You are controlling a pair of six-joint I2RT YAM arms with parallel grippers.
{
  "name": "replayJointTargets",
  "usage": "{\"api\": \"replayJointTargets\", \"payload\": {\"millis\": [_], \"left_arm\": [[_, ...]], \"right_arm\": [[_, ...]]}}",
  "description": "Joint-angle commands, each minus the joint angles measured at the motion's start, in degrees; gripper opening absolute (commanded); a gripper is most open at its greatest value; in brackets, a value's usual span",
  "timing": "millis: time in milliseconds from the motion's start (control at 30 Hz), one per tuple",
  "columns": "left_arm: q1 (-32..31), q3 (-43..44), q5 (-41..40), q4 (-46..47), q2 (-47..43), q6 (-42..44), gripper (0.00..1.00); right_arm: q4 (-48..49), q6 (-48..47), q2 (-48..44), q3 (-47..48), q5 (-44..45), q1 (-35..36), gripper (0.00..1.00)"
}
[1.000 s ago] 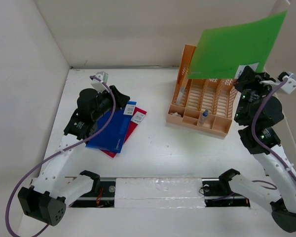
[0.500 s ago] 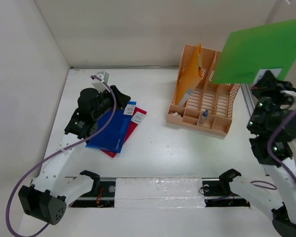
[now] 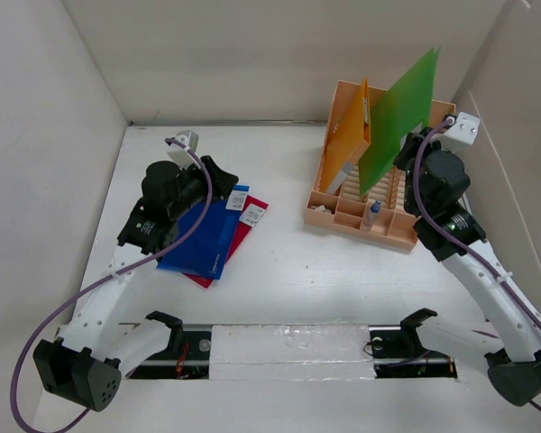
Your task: Organize the desk
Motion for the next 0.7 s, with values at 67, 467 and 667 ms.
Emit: {"api": "replayJointTargets", "payload": {"millis": [67, 467, 667], "left_arm": [[0.21, 0.32, 0.70, 2.60, -0.81, 0.23, 0.35], [0.21, 0.50, 0.88, 2.69, 0.42, 0.23, 0.34], [0.21, 0.59, 0.17, 2.51, 0.33, 0.32, 0.34]], "right_arm": [[-0.41, 2.72, 1.63, 0.73, -2.09, -0.81, 0.00], [-3.14, 2.55, -0.22, 4.68, -6.13, 5.07, 0.00], [-2.97, 1.32, 1.37, 7.50, -3.84, 8.68, 0.00]]}}
